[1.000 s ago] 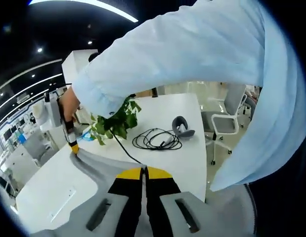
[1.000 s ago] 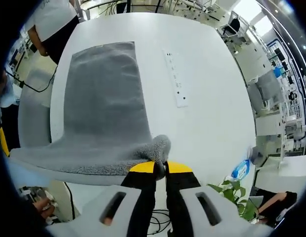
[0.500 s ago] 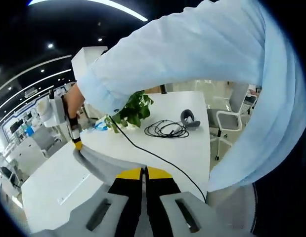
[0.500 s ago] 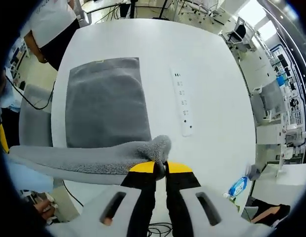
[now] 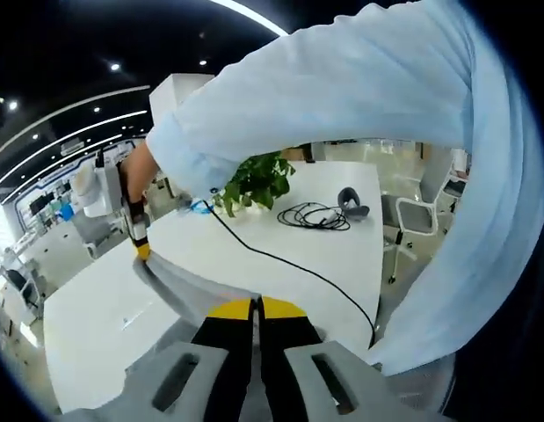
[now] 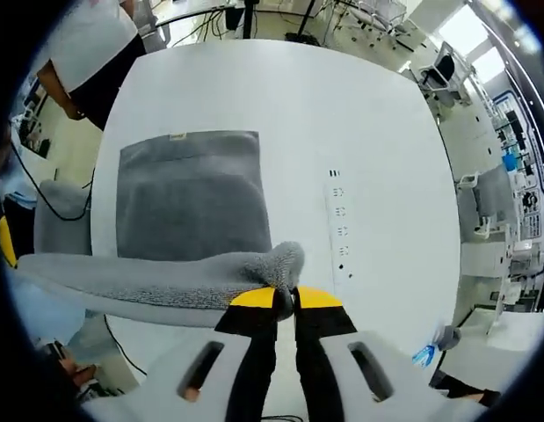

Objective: Fold the towel on the table until its edges align and the towel forms a compact rectangular stack.

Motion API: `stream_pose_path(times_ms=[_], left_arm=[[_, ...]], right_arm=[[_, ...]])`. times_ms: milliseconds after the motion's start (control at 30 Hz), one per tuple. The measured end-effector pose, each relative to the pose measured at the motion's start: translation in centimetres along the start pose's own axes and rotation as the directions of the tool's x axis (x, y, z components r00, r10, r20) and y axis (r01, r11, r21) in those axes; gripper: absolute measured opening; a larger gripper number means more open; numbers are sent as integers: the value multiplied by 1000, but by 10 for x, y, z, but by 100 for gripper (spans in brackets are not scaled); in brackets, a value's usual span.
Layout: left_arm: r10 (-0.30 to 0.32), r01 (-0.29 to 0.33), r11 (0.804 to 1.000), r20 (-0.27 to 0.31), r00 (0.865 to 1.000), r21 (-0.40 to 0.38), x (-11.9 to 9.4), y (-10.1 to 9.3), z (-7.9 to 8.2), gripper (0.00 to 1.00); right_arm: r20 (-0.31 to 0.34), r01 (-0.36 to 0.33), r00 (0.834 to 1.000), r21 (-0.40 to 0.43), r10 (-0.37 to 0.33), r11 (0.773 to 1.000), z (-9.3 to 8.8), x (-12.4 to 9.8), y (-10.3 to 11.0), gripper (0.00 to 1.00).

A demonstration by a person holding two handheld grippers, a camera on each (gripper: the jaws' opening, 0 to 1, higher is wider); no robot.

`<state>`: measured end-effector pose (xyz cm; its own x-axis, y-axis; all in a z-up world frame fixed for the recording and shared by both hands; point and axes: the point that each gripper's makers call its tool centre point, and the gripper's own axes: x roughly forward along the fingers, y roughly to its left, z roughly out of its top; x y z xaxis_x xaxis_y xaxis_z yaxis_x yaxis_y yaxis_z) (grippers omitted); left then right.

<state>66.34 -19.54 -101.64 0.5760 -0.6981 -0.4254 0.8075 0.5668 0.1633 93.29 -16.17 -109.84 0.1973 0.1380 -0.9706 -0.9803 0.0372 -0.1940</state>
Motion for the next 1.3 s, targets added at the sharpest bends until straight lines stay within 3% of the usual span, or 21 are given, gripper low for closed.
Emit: stream_pose_path(times_ms=[100,300,400,700,867,1133,1300], left_arm=[[6,-6,999,-5,1000,-37,-15,14,-23,1],[8,-10,997,-21,1000,-82,-24,24,-58,1],[13,-17,995,-40,999,-95,-27,29,-75,1],[36,-53,992,-137,990,-118,-33,41,-136,1],[61,-85,987,-169,984,-140,-40,50,-158,1],[109,-153,961,-192,975,-231,-55,64,-196,1],[114,-174,948,-229,967,-265,-55,62,-223,1]], right_arm=[[-15,-11,1000,-12,11,1000,12,14,-3,4],[-33,-39,999,-24,38,999,31,44,12,4],[-38,-54,998,-28,53,998,39,61,8,4],[-39,-83,996,-22,83,996,63,105,16,4],[-35,-103,994,2,103,995,81,124,23,5],[-25,-138,990,38,139,990,116,153,35,5],[-28,-150,988,41,151,988,126,173,41,5]])
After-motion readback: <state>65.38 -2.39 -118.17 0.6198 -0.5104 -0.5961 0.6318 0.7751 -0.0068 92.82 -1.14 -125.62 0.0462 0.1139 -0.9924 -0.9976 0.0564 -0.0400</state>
